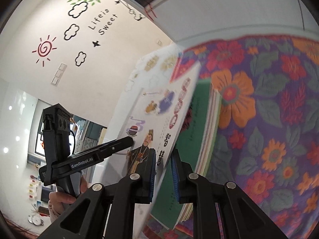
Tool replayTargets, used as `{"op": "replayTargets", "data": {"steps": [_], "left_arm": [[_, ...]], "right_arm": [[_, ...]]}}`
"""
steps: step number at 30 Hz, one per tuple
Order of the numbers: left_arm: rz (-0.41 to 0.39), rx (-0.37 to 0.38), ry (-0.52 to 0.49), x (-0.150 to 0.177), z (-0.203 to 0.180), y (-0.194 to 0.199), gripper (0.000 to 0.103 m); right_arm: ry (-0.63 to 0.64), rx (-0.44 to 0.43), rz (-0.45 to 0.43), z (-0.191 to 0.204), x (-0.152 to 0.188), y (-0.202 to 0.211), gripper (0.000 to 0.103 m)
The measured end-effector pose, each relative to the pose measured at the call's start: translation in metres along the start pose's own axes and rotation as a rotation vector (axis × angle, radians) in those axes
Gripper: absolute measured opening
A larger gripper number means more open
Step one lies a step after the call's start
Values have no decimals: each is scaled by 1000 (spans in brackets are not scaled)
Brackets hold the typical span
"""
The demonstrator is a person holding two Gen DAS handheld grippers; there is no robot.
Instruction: Organize books
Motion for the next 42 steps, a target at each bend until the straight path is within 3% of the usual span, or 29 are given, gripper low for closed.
{"op": "replayTargets", "data": {"steps": [3,7,13,21,24,26,27,28,30,31,32,34,37,39,42], "left_arm": [[-2,-9,-1,-1,2,2,33],[-9,-22,-7,-1,2,4,33],[-1,-103,-17,3,10,2,33],[-2,-127,-4,1,13,0,35],[20,-214,49,0,30,6,38],[35,-234,72,1,34,12,38],[38,-235,79,2,33,16,38],[38,-231,82,2,30,22,38],[13,-196,73,3,15,37,45],[5,-184,67,6,10,42,59],[-5,-171,55,7,1,48,79],[-36,-155,27,12,-20,62,90],[-34,-149,-11,25,-48,75,92],[-22,-162,-46,34,-65,80,94],[-16,-193,-119,49,-90,85,94]], "right_arm": [[-30,30,9,-13,6,-7,16],[-90,-21,8,-20,10,-10,16],[-87,-12,17,-18,15,-15,16],[-115,-35,9,-20,14,-18,16],[-165,-40,24,-24,14,-15,16],[-217,-50,36,-27,17,-8,25],[-233,-47,32,-28,16,-3,36],[-250,-37,8,-30,15,7,54],[-263,-17,-34,-30,12,28,76],[-265,-11,-49,-30,11,37,80],[-266,5,-54,-30,12,51,81],[-256,52,-42,-32,14,69,82],[-211,159,-35,-31,21,103,83],[-161,160,-35,-18,28,126,85],[-55,161,-56,9,36,160,97]]}}
Point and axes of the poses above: each gripper's, at about its wrist camera, not at the fingertips, and y roughly against the way its jaws point, z to its left, x to its underside, the point moved 10 cm from there along -y, roughly the way its jaws point, and after that the axes turned 3 degrees about y, right-handed, at the moved point
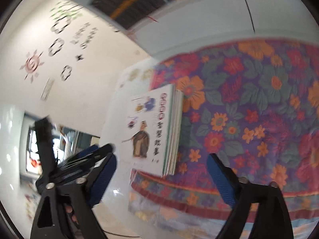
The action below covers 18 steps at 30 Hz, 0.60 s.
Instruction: Organize books
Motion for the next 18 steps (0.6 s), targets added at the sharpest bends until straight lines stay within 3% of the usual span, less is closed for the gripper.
{"op": "replayTargets", "data": {"steps": [4,7,9,12,15,18], "left_arm": [[6,3,-68,19,-33,13,94],[-34,4,-61,32,-48,21,95],[-38,17,-47,45,-58,19,97],[-19,38,-36,68,-70,7,97],[-6,33,-52,83,-76,-2,97],[-49,12,-70,90,-76,2,97]], "right_arm": [[133,237,-92,5,8,44,101],[189,444,-173,-10,19,69,101],[195,524,-170,-21,29,73,101],[187,576,-150,-34,46,73,101],[129,558,-165,-41,60,74,101],[51,542,-182,-48,74,72,101]]}}
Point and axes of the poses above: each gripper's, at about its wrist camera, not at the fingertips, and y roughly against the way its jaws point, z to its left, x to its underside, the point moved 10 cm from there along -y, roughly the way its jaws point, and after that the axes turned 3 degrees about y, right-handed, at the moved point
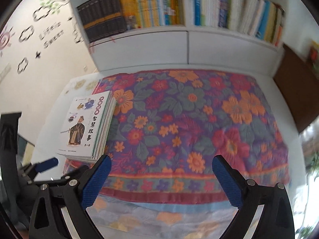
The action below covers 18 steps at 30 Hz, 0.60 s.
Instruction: Organize books
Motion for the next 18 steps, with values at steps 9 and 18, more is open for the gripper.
{"op": "replayTargets", "data": {"steps": [9,18], "left_arm": [[-81,-9,-25,8,7,5,97],[-116,-41,-33,8,16,7,97]], "right_arm": [[-51,-7,-55,10,43,10,101],[-23,-5,3,21,52,-3,101]]}}
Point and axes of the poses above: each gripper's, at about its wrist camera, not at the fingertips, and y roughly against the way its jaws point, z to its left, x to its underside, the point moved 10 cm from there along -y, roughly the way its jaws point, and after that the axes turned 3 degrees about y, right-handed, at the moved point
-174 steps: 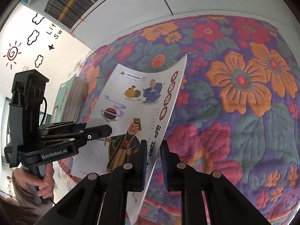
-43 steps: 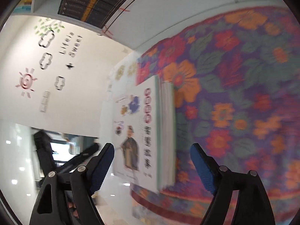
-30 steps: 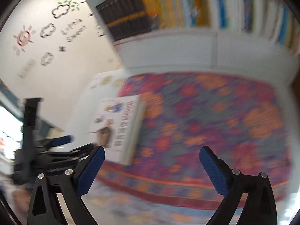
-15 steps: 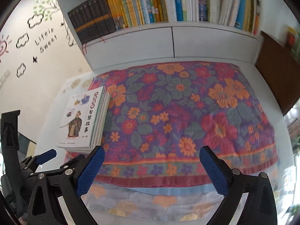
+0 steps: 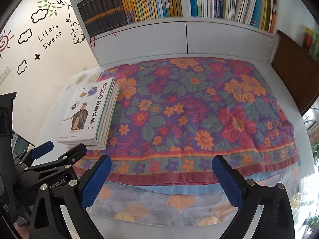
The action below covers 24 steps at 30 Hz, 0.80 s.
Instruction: Organize books
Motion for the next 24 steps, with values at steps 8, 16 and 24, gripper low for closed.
{"op": "replayTargets", "data": {"steps": [8,16,24], "left_arm": [[-7,6,-20,3,-5,4,97],[-9,7,-16,5,-4,6,97],[-6,-1,-20,5,-1,3,97]], "right_arm": [[-25,7,9,-5,3,0,101],[-18,18,16,-4,6,1,101],[-10,11,26,-1,7,0,101]]}}
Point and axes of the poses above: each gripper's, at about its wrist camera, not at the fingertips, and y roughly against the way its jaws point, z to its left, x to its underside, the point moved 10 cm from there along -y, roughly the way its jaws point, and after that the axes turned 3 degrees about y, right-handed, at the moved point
